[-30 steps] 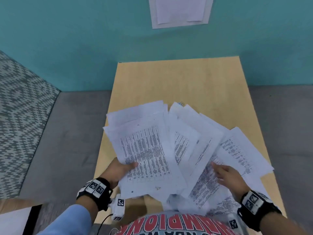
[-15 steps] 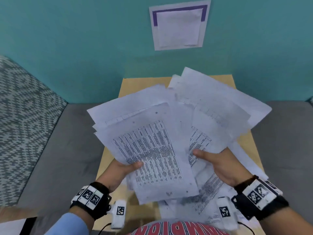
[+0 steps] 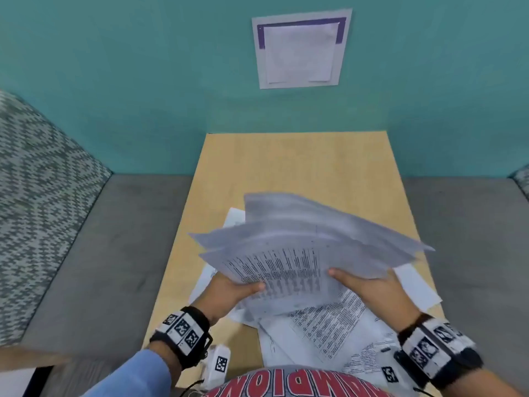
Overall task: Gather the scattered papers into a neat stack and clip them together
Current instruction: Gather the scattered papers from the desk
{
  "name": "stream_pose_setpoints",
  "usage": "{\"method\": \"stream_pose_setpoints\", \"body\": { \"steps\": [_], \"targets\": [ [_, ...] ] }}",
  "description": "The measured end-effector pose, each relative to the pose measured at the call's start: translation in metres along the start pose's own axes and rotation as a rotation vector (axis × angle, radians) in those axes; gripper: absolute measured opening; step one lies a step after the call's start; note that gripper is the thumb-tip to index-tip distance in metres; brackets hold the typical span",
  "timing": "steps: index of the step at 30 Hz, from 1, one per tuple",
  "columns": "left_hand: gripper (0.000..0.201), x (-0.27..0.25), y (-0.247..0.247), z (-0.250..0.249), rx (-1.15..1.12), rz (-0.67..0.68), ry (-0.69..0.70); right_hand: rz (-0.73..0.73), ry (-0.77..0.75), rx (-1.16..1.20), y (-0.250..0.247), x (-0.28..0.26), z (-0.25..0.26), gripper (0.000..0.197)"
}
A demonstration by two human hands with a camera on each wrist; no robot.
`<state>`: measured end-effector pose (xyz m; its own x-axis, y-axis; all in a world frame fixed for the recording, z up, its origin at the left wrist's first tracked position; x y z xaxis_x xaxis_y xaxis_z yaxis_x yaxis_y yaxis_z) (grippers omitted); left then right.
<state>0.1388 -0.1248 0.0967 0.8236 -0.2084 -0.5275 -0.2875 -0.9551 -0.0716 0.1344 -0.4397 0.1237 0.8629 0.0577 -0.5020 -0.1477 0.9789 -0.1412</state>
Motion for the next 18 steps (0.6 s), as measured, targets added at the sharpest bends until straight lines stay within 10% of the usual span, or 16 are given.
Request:
{"method": "stream_pose_setpoints", "body": {
  "steps": [3,10,18],
  "targets": [
    [0.048,0.006,0.0,0.016,0.005,-0.057,0.02,-0.047,-0.032,-0.036,0.011,0.004,-0.01,0.028],
    [0.023,0.011,-0.01,0.002,0.001,-0.138,0.036,-0.075,-0.232,-0.072,0.001,0.001,0.006,0.03],
    [0.028,0.012,0.005,0.0,0.001,-0.07,0.077,-0.011,-0.102,-0.105,0.005,0.012,-0.018,0.041]
  ]
}}
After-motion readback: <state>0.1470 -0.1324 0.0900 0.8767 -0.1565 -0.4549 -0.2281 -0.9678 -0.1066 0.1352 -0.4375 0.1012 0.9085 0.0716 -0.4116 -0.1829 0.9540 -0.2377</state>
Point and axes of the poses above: each hand's wrist, its own x-axis towards the middle knuckle, its own y-axis out of the palm, z = x × y, the point moved 3 cm from there along x, towards the middle knuckle, and after that the axes turned 5 degrees about z, right-handed, at the moved point
